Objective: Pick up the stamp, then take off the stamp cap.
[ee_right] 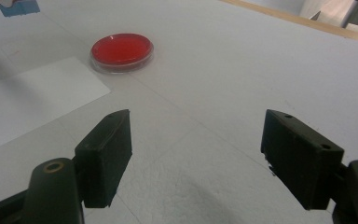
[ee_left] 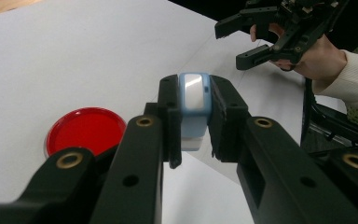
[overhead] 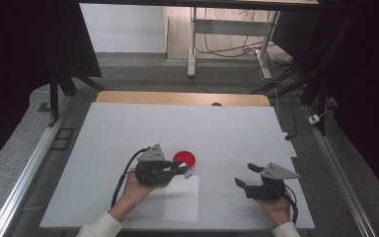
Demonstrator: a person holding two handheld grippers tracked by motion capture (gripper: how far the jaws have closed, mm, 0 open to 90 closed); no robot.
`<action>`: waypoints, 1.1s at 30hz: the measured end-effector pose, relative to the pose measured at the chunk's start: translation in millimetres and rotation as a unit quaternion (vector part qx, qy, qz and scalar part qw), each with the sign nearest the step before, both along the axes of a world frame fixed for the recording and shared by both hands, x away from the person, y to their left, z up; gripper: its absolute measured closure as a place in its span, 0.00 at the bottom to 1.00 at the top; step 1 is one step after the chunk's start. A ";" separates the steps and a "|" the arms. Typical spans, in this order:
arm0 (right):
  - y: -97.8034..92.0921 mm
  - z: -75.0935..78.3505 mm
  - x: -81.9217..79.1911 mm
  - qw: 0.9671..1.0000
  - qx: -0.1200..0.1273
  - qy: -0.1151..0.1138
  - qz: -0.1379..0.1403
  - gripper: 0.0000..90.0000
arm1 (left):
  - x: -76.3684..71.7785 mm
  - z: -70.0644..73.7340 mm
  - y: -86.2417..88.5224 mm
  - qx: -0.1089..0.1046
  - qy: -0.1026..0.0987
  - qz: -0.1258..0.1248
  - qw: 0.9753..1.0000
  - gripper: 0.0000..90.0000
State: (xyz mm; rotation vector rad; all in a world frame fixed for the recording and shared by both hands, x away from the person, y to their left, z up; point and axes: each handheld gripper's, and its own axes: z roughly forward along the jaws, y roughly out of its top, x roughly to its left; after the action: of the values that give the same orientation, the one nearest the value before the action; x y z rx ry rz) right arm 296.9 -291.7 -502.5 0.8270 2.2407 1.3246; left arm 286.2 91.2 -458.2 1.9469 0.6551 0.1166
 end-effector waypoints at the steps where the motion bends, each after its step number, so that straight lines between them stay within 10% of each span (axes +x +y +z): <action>1: -0.2 0.2 -0.2 1.000 0.000 0.000 -0.002 0.27 | -0.1 -0.2 -0.2 0.000 0.000 0.000 1.000 0.84; 33: 15.2 6.1 -7.0 1.000 0.017 -0.009 0.016 0.27 | 0.2 -0.5 -3.5 -0.002 0.000 0.001 1.000 0.84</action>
State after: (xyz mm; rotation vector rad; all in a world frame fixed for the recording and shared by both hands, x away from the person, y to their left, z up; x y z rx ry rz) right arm 289.9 -276.5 -496.4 0.7912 2.2324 1.3834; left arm 286.4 87.7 -458.7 1.9418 0.6581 0.1160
